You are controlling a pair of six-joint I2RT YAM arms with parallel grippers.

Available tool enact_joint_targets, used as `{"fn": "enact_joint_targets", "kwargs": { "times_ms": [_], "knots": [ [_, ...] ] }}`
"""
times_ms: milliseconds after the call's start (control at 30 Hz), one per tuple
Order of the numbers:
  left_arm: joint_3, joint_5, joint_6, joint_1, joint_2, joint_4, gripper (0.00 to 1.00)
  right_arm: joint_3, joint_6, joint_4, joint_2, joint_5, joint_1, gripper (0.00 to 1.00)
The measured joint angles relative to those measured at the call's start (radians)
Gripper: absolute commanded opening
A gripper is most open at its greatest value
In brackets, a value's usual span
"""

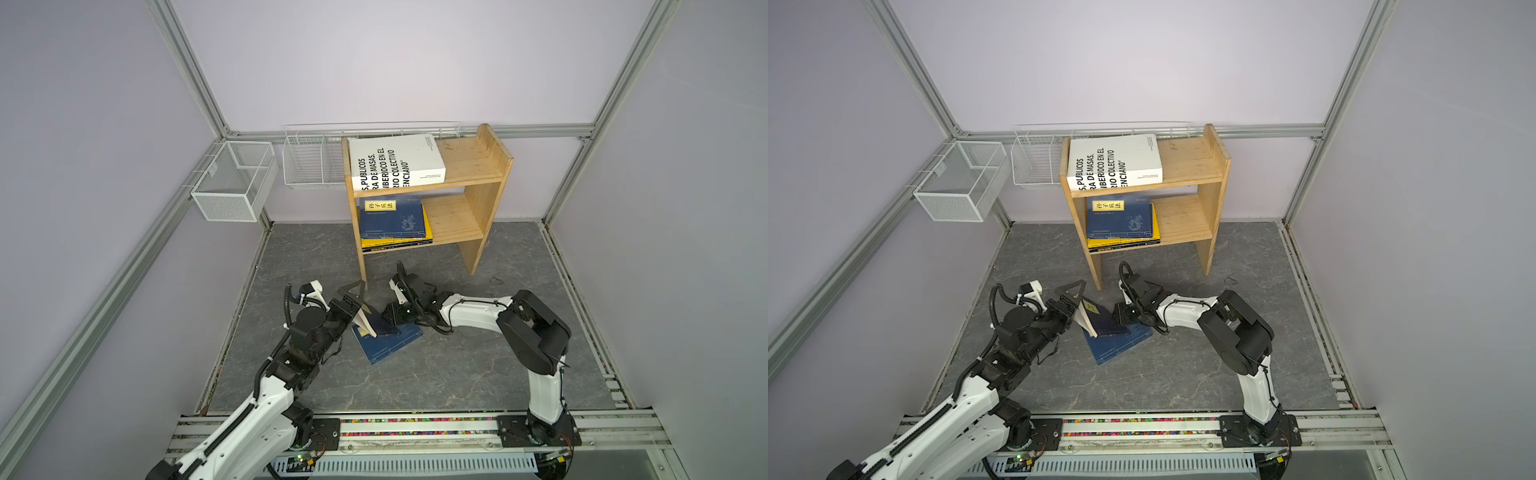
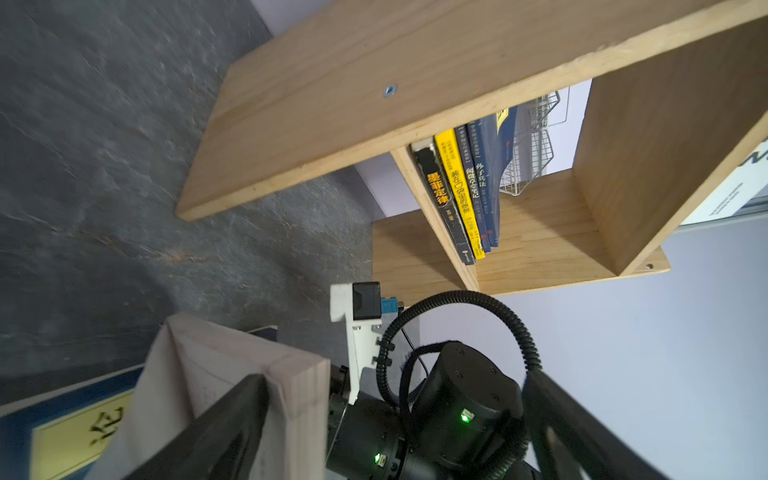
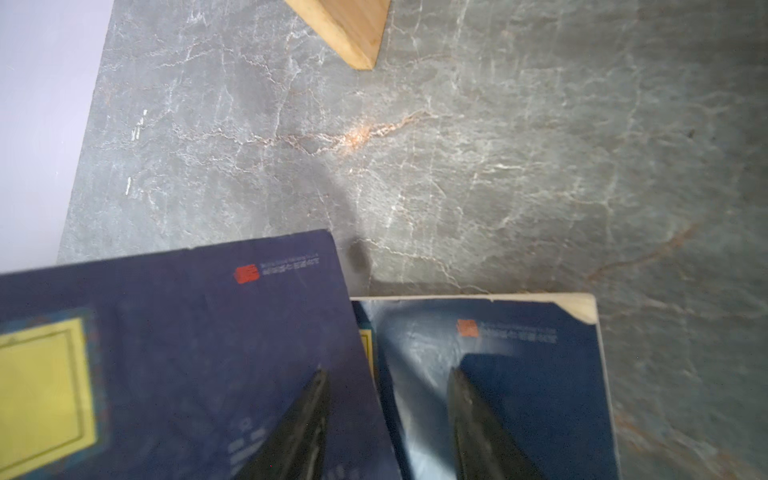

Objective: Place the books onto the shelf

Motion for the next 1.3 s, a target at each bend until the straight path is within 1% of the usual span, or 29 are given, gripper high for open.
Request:
{"fn": "enact_joint_targets", "kwargs": {
  "times_ms": [67,133,267,400,533,700,767,867,967,1033,1167,1300],
  "knots": [
    [0.055,-0.02,0.048,0.03,-0.043,-0.138,0.97,0.0,0.0,0.0,0.0,0.0,0.0,0.49],
    [0.085,-0.03,0.092,0.078,-0.07,-0.259,0.97,0.0,0.0,0.0,0.001,0.0,0.0,0.49],
    [0.075,-0.028,0.153,0.165,-0.074,-0.458,0.97,0.002,0.0,0.001,0.002,0.0,0.0,0.48],
    [0.005,0.007,0.169,0.19,-0.073,-0.575,0.97,0.002,0.0,0.0,0.002,0.0,0.0,0.48],
    [-0.108,0.084,0.138,0.19,-0.135,-0.615,0.96,-0.001,-0.001,-0.002,-0.003,0.004,0.001,0.49],
    [-0.237,0.167,0.057,0.19,-0.243,-0.619,0.95,-0.037,-0.021,-0.048,-0.05,0.007,0.013,0.53],
    [-0.276,0.194,0.028,0.191,-0.271,-0.587,0.95,-0.049,-0.034,-0.068,-0.067,-0.007,0.018,0.55],
    [-0.314,0.238,-0.01,0.193,-0.269,-0.491,0.95,-0.051,-0.05,-0.075,-0.071,-0.066,0.02,0.59],
    [-0.328,0.273,-0.026,0.194,-0.211,-0.393,0.95,-0.055,-0.055,-0.069,-0.069,-0.156,0.02,0.64],
    [-0.328,0.286,-0.029,0.194,-0.159,-0.336,0.95,-0.056,-0.052,-0.064,-0.066,-0.19,0.02,0.63],
    [-0.338,0.31,-0.039,0.194,-0.073,-0.212,0.95,-0.056,-0.048,-0.056,-0.052,-0.241,0.014,0.56],
    [-0.357,0.319,-0.061,0.195,-0.063,-0.129,0.95,-0.045,-0.04,-0.031,-0.027,-0.275,0.014,0.54]
  ]
}}
